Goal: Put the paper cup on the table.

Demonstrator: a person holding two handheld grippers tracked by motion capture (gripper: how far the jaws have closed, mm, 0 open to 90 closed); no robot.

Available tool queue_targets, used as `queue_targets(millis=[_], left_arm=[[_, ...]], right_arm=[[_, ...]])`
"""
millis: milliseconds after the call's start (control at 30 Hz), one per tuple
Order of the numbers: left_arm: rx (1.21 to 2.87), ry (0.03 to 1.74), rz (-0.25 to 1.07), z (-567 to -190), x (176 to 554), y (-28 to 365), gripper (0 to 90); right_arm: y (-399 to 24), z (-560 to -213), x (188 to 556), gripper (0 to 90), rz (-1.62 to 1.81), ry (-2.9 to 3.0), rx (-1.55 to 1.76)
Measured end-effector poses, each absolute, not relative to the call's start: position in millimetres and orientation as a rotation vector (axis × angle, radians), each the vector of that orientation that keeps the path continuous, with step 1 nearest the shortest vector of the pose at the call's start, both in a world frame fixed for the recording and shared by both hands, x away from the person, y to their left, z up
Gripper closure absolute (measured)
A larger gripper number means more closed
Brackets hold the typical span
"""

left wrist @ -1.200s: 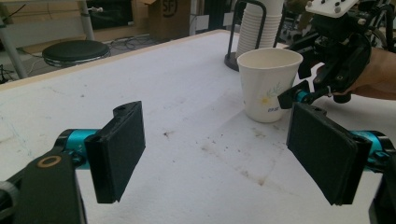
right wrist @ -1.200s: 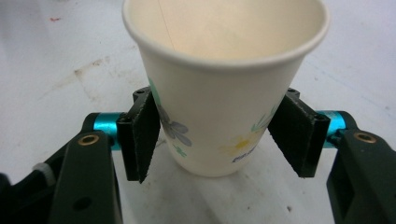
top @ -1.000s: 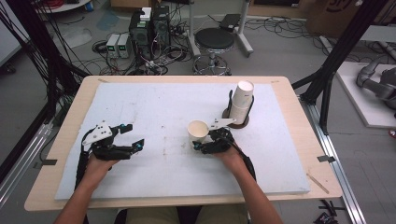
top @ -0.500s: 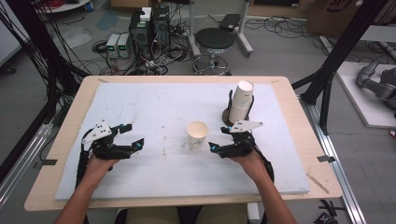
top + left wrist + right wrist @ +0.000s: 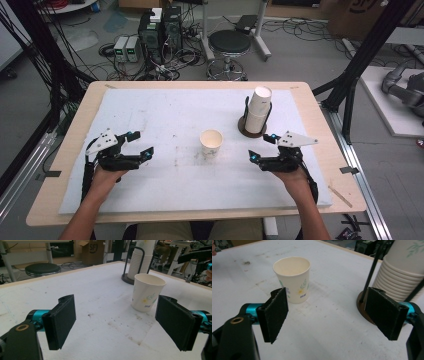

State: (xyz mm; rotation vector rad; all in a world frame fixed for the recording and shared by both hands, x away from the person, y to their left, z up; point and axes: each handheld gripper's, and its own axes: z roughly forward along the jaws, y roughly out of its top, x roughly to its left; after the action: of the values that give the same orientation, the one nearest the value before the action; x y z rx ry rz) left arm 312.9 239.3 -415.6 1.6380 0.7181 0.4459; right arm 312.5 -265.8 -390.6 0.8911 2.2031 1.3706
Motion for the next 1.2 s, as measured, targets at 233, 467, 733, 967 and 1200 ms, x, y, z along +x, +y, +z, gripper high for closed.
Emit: queue_targets(millis=[233,467,733,967,1200], left_arm=[[1.626,0.716,0.454,-414,309,241,17.1],[1.611,0.721,0.466,-413,307,244,17.3],[1.603,0.724,0.473,-413,305,246,17.3],[1.598,0.731,0.472,-414,305,246,17.3],[1.597,0.736,0.477,-416,306,246,17.3]], right_arm=[[-280,-389,303,19.5,1.387,2.147,0.917],[-285,-391,300,19.5,1.383,2.134,0.931],[-284,-390,299,19.5,1.384,2.128,0.925],[-284,-390,299,19.5,1.387,2.126,0.915],[-285,-391,299,19.5,1.388,2.12,0.915]])
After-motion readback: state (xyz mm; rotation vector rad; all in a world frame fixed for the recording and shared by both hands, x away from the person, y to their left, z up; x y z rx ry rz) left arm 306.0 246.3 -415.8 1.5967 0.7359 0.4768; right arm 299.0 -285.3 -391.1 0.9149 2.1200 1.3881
